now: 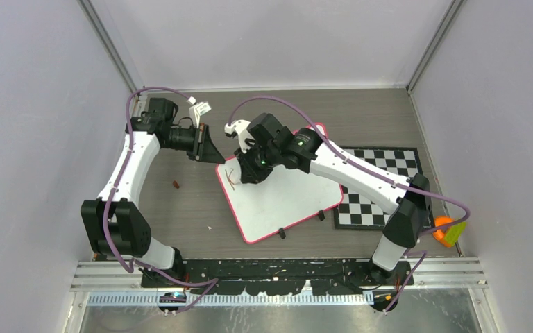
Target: Write a sentence on the whiteboard
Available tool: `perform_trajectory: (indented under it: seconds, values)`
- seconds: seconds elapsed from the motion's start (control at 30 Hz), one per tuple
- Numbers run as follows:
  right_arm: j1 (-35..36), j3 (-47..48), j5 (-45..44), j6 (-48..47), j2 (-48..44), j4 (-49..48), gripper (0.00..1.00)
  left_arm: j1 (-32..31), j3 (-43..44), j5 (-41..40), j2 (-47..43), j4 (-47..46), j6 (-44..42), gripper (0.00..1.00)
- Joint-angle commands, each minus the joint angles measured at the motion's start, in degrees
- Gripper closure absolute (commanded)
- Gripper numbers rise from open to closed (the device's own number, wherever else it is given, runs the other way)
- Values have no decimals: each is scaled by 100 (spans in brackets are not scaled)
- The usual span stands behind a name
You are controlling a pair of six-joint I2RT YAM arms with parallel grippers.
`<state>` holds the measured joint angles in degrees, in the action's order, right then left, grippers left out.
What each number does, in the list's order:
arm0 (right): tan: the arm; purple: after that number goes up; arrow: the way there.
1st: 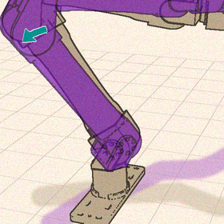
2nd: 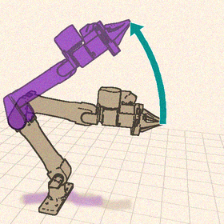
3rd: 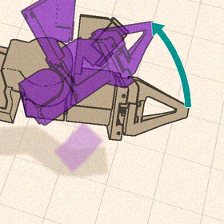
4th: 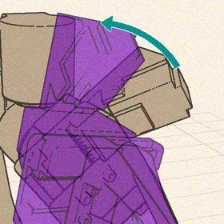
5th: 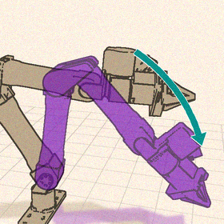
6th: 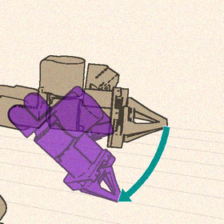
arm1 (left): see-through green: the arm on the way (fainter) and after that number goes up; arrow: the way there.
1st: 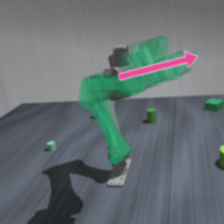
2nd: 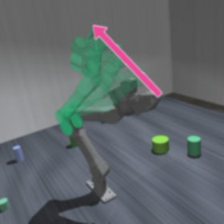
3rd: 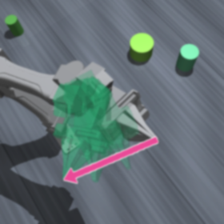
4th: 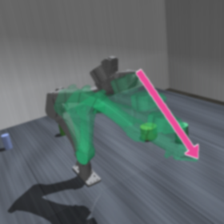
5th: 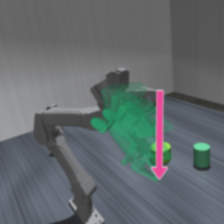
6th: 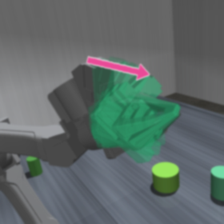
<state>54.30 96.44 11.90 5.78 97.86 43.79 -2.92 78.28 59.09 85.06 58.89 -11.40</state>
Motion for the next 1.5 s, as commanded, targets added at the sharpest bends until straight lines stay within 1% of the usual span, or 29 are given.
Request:
perform_trajectory:
  seconds: [0.0, 0.17, 0.37, 0.47, 0.73, 1.0, 1.47]
  values:
    - [-49, -162, -239, -175, -358, -87, 100, -5, 69, 25, -120, 114, -22, 100]
    - [-69, -257, -113, -240, -475, -50, 100, -1, 73, 13, -96, 114, -23, 100]
    - [-75, -71, 435, -331, -641, 33, 100, -12, 74, 15, -84, 114, -21, 100]
    - [-120, -17, 561, -363, -751, 89, 100, -18, 73, 6, -87, 122, -28, 100]
    - [-299, -108, 623, -385, -774, 77, 100, -38, 47, -10, -95, 114, -49, 100]
    - [-298, -99, 520, -329, -699, -18, 100, -60, 33, -31, -99, 123, -62, 100]
    - [-290, -103, 714, -183, -632, -89, 100, -106, 22, -99, -120, 149, -87, 100]
